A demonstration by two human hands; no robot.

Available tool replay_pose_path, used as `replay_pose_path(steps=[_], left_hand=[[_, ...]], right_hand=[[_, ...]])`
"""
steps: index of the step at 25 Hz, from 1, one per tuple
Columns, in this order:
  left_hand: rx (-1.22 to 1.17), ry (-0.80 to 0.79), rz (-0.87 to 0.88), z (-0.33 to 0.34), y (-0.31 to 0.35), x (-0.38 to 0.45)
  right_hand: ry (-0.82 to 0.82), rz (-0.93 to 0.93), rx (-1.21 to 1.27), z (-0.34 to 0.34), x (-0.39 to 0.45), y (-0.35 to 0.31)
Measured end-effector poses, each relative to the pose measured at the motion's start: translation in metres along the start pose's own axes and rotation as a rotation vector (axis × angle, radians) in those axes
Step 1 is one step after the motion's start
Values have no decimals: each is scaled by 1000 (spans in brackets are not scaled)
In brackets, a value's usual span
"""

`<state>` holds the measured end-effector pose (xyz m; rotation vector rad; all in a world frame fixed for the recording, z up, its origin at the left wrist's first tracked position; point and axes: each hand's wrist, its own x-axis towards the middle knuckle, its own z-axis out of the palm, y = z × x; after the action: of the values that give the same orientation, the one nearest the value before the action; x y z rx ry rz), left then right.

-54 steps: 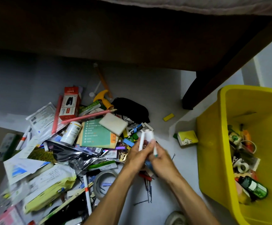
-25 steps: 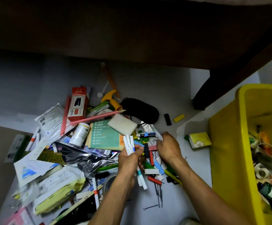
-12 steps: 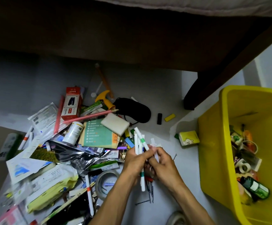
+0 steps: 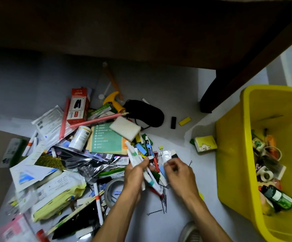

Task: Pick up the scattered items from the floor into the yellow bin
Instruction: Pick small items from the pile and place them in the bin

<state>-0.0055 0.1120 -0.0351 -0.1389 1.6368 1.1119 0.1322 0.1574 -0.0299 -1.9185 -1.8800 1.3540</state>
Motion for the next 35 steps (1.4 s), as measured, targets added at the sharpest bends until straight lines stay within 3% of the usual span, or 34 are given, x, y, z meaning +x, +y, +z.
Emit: replay_pose_path(steps=[2, 4, 9, 12, 16, 17, 18, 20, 22, 27, 29, 31, 35], left_hand=[[-47, 17, -8, -7, 3, 2], [-64, -12, -12, -11, 5, 1], [-24, -22, 4, -17, 1, 1], [95, -96, 29, 3, 0, -2], [49, -97, -3, 28, 7, -2], [46, -86, -19, 29, 9, 0], [37, -77, -29, 28, 11, 2], [6, -75, -41, 23, 13, 3], [9, -103, -48, 15, 15, 1], [-77, -85, -72, -2, 12, -3], [-101, 19, -54, -8, 11, -5], [101, 193, 13, -16, 8, -5], [489, 461, 179, -34, -3, -11]], right_hand=[[69, 66, -255, 6, 5, 5], [49, 106, -291, 17, 9, 7], [18, 188, 59, 16, 16, 1], [-32, 126, 453, 9, 4, -18], [-309, -17, 614, -16, 4, -26], [-267, -19, 580, -22, 10, -23], [-115, -22, 455, -28, 20, -16], [213, 8, -87, -39, 42, 2], [222, 109, -474, -45, 57, 22], [248, 23, -664, -34, 65, 31], [203, 4, -545, -20, 60, 21], [98, -30, -396, 0, 48, 18], [-1, -55, -359, 27, 28, 20]])
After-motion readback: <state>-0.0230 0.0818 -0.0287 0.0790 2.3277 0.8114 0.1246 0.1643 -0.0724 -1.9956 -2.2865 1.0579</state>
